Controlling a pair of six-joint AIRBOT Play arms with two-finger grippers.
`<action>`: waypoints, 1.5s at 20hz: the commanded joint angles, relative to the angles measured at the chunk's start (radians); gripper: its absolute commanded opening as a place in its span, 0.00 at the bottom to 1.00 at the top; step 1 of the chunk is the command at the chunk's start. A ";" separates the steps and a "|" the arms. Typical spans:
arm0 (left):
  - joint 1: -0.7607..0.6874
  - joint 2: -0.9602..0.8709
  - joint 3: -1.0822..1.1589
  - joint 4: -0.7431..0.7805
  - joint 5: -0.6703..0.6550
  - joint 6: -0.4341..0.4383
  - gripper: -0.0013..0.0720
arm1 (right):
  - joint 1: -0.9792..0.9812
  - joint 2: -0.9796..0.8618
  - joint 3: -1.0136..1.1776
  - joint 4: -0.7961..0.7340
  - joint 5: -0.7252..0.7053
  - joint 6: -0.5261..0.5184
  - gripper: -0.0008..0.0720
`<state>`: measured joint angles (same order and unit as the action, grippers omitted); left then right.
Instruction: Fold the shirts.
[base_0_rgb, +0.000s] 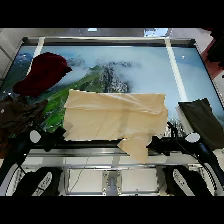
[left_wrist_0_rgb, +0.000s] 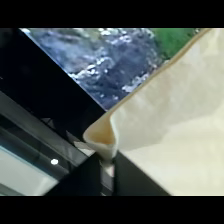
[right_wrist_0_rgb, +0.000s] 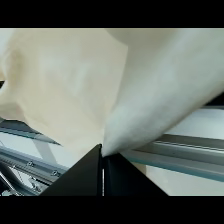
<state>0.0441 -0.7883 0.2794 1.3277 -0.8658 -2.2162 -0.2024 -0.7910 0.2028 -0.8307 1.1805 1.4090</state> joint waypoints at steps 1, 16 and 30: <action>0.000 -0.007 0.008 -0.028 0.026 -0.012 0.04 | 0.000 0.001 0.001 0.010 0.003 0.000 0.06; 0.000 0.029 0.421 -0.051 0.050 0.239 0.04 | -0.002 0.032 0.503 -0.151 0.132 -0.017 0.05; -0.039 -0.519 0.792 -0.071 0.266 0.467 0.03 | 0.005 -0.530 0.901 -0.122 -0.161 -0.069 0.05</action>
<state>0.0284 -1.1419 0.9546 1.2552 -0.6018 -1.8160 -0.2020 -1.1851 1.0367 -0.9638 1.0790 1.3651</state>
